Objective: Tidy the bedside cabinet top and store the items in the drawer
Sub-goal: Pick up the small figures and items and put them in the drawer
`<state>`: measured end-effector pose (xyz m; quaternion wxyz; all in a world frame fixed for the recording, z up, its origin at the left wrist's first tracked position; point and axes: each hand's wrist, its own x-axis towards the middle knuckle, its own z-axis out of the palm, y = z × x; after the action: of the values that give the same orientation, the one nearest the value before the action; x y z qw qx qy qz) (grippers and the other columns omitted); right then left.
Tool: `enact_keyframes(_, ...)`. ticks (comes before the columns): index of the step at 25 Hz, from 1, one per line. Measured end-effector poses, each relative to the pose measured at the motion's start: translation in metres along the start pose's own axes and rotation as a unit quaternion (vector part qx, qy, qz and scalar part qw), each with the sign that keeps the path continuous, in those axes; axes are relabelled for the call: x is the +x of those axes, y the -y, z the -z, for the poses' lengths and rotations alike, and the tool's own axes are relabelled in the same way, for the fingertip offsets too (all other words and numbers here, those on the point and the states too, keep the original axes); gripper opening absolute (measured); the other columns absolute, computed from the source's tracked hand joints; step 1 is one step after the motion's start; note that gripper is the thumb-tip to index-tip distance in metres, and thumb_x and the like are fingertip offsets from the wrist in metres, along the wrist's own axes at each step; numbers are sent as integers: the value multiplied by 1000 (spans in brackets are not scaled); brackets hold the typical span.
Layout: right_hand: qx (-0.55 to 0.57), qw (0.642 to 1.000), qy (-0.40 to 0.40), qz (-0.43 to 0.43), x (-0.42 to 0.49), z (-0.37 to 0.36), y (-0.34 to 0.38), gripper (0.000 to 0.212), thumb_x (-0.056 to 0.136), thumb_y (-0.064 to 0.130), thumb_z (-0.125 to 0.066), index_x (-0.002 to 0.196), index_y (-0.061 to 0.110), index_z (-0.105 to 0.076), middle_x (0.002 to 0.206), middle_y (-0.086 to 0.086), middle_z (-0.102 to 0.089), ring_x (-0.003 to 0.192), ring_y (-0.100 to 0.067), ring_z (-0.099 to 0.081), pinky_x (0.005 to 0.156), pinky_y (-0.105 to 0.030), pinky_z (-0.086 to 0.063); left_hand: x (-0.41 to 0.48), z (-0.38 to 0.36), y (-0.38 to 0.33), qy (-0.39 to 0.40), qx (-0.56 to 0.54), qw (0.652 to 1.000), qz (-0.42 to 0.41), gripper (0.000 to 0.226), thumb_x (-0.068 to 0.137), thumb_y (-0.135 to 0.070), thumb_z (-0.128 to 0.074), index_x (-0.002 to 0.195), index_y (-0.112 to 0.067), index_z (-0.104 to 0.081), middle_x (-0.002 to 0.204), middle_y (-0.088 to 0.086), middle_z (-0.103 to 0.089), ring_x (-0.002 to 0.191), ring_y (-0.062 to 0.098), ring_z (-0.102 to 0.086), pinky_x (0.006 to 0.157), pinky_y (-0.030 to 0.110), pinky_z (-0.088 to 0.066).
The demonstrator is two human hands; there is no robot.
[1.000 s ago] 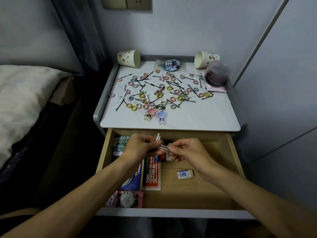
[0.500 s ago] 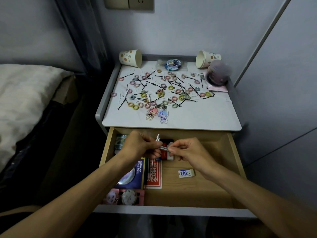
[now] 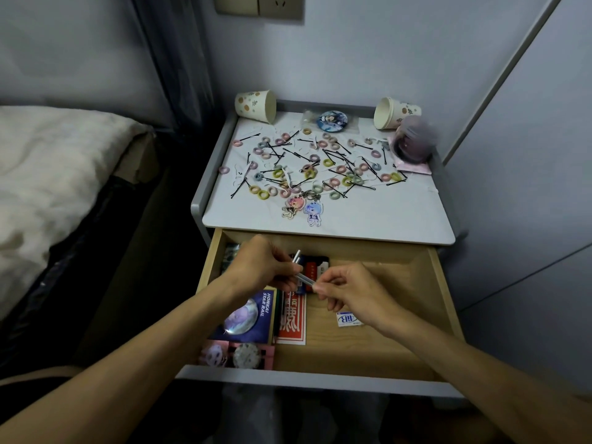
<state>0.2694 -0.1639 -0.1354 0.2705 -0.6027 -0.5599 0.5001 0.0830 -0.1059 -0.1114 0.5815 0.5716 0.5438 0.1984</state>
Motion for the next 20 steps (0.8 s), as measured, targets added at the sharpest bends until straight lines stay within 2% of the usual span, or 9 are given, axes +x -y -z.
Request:
enact_keyframes(2, -18, 1000, -17, 2, -1, 0, -5, 7, 89, 17, -67, 84, 16, -72, 73, -1, -70, 57, -6, -60, 55, -18, -49, -2, 1, 1, -6, 34, 999, -12, 13, 86, -8, -72, 88, 4, -72, 72, 14, -73, 62, 21, -71, 60, 27, -57)
enact_keyframes(4, -9, 998, -39, -41, -4, 5, -19, 8, 90, 16, -66, 86, 13, -72, 75, -3, -70, 58, -6, -59, 55, -17, -47, -5, 8, 6, -83, 213, 973, -40, 19, 88, -24, -71, 89, -5, -74, 80, 9, -74, 75, 22, -72, 69, 35, -59)
enact_keyframes(6, 25, 990, -75, -117, -7, 13, -39, 12, 92, 12, -64, 84, 6, -71, 71, -5, -66, 57, -9, -56, 50, -17, -44, -9, 19, 10, -209, 456, 864, -39, 28, 90, -39, -63, 99, -13, -70, 100, 9, -70, 96, 29, -65, 77, 37, -52)
enact_keyframes(7, 49, 981, -100, -160, -7, 16, -47, 13, 92, 10, -63, 84, 3, -70, 68, -6, -64, 55, -9, -54, 47, -17, -42, -11, 24, 11, -240, 526, 816, -23, 29, 92, -39, -58, 104, -14, -67, 108, 10, -67, 102, 32, -61, 77, 37, -47)
enact_keyframes(8, 71, 969, -127, -198, -5, 19, -55, 13, 92, 8, -63, 84, 1, -70, 68, -7, -63, 54, -10, -52, 44, -16, -41, -12, 28, 13, -246, 557, 793, -6, 29, 93, -36, -53, 108, -13, -65, 112, 12, -65, 104, 34, -60, 74, 36, -42)
enact_keyframes(10, 101, 950, -161, -246, 3, 18, -63, 10, 92, 7, -63, 88, -1, -68, 69, -9, -62, 54, -12, -50, 43, -17, -40, -11, 28, 17, -220, 571, 791, 19, 29, 95, -30, -47, 112, -11, -63, 114, 12, -65, 103, 33, -62, 71, 35, -37)
enact_keyframes(15, 121, 921, -220, -299, 37, 3, -57, 12, 91, 7, -66, 89, -4, -66, 68, -11, -61, 52, -14, -50, 51, -22, -43, -3, 28, 25, -196, 565, 801, 28, 31, 98, -31, -47, 118, -12, -60, 117, 10, -64, 106, 31, -62, 74, 35, -40)
enact_keyframes(17, 75, 914, -231, -324, 45, -2, -55, 12, 92, 11, -66, 86, 0, -68, 67, -9, -63, 48, -13, -50, 44, -18, -40, 0, 28, 25, -195, 571, 797, 24, 29, 98, -31, -46, 117, -12, -60, 116, 10, -64, 104, 31, -63, 72, 35, -38)
enact_keyframes(20, 36, 928, -231, -290, 51, -9, -56, 10, 94, 12, -62, 97, 4, -67, 78, -11, -69, 52, -12, -56, 37, -13, -39, 1, 27, 25, -189, 586, 788, 16, 29, 99, -30, -45, 116, -12, -59, 115, 9, -65, 103, 31, -64, 71, 33, -36)
